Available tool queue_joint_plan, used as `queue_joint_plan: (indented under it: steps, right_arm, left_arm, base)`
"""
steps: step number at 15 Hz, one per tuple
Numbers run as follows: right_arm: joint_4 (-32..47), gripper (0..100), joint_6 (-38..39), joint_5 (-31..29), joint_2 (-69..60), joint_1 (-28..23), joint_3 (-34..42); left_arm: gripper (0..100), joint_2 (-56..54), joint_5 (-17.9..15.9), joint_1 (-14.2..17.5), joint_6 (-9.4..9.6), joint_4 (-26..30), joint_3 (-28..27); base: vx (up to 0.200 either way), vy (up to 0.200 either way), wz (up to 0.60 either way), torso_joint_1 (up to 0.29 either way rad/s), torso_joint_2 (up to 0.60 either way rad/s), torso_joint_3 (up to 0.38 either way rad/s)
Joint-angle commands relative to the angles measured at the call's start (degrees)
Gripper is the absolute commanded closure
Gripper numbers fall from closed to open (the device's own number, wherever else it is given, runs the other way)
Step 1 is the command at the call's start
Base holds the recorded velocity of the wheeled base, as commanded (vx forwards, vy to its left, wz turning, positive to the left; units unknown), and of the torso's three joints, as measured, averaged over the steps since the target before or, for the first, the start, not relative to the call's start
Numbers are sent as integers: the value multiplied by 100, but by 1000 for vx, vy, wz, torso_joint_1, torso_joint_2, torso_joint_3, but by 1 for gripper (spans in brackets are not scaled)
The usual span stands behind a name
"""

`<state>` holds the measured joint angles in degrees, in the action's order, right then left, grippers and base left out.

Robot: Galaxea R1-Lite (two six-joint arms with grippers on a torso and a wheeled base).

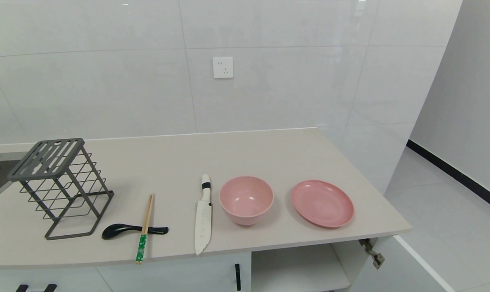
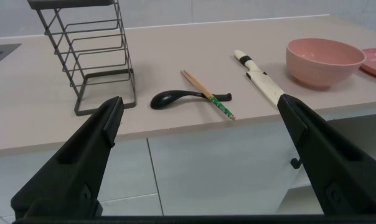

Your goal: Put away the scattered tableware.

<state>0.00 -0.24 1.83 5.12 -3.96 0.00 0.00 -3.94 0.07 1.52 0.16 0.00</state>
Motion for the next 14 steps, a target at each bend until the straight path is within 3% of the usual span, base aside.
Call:
queue_joint_plan:
  steps: [1,14]
  right_arm:
    - [0,0,-2,2,-2,1,0]
    - [-44,0,-143,169,-2,-52,0]
  left_arm:
    - [0,9,7,1,-3,2,0]
    - [0,9,-2,1,23,2,0]
  base:
    - [0,0,0,0,0,0]
    - [0,0,0,0,0,0]
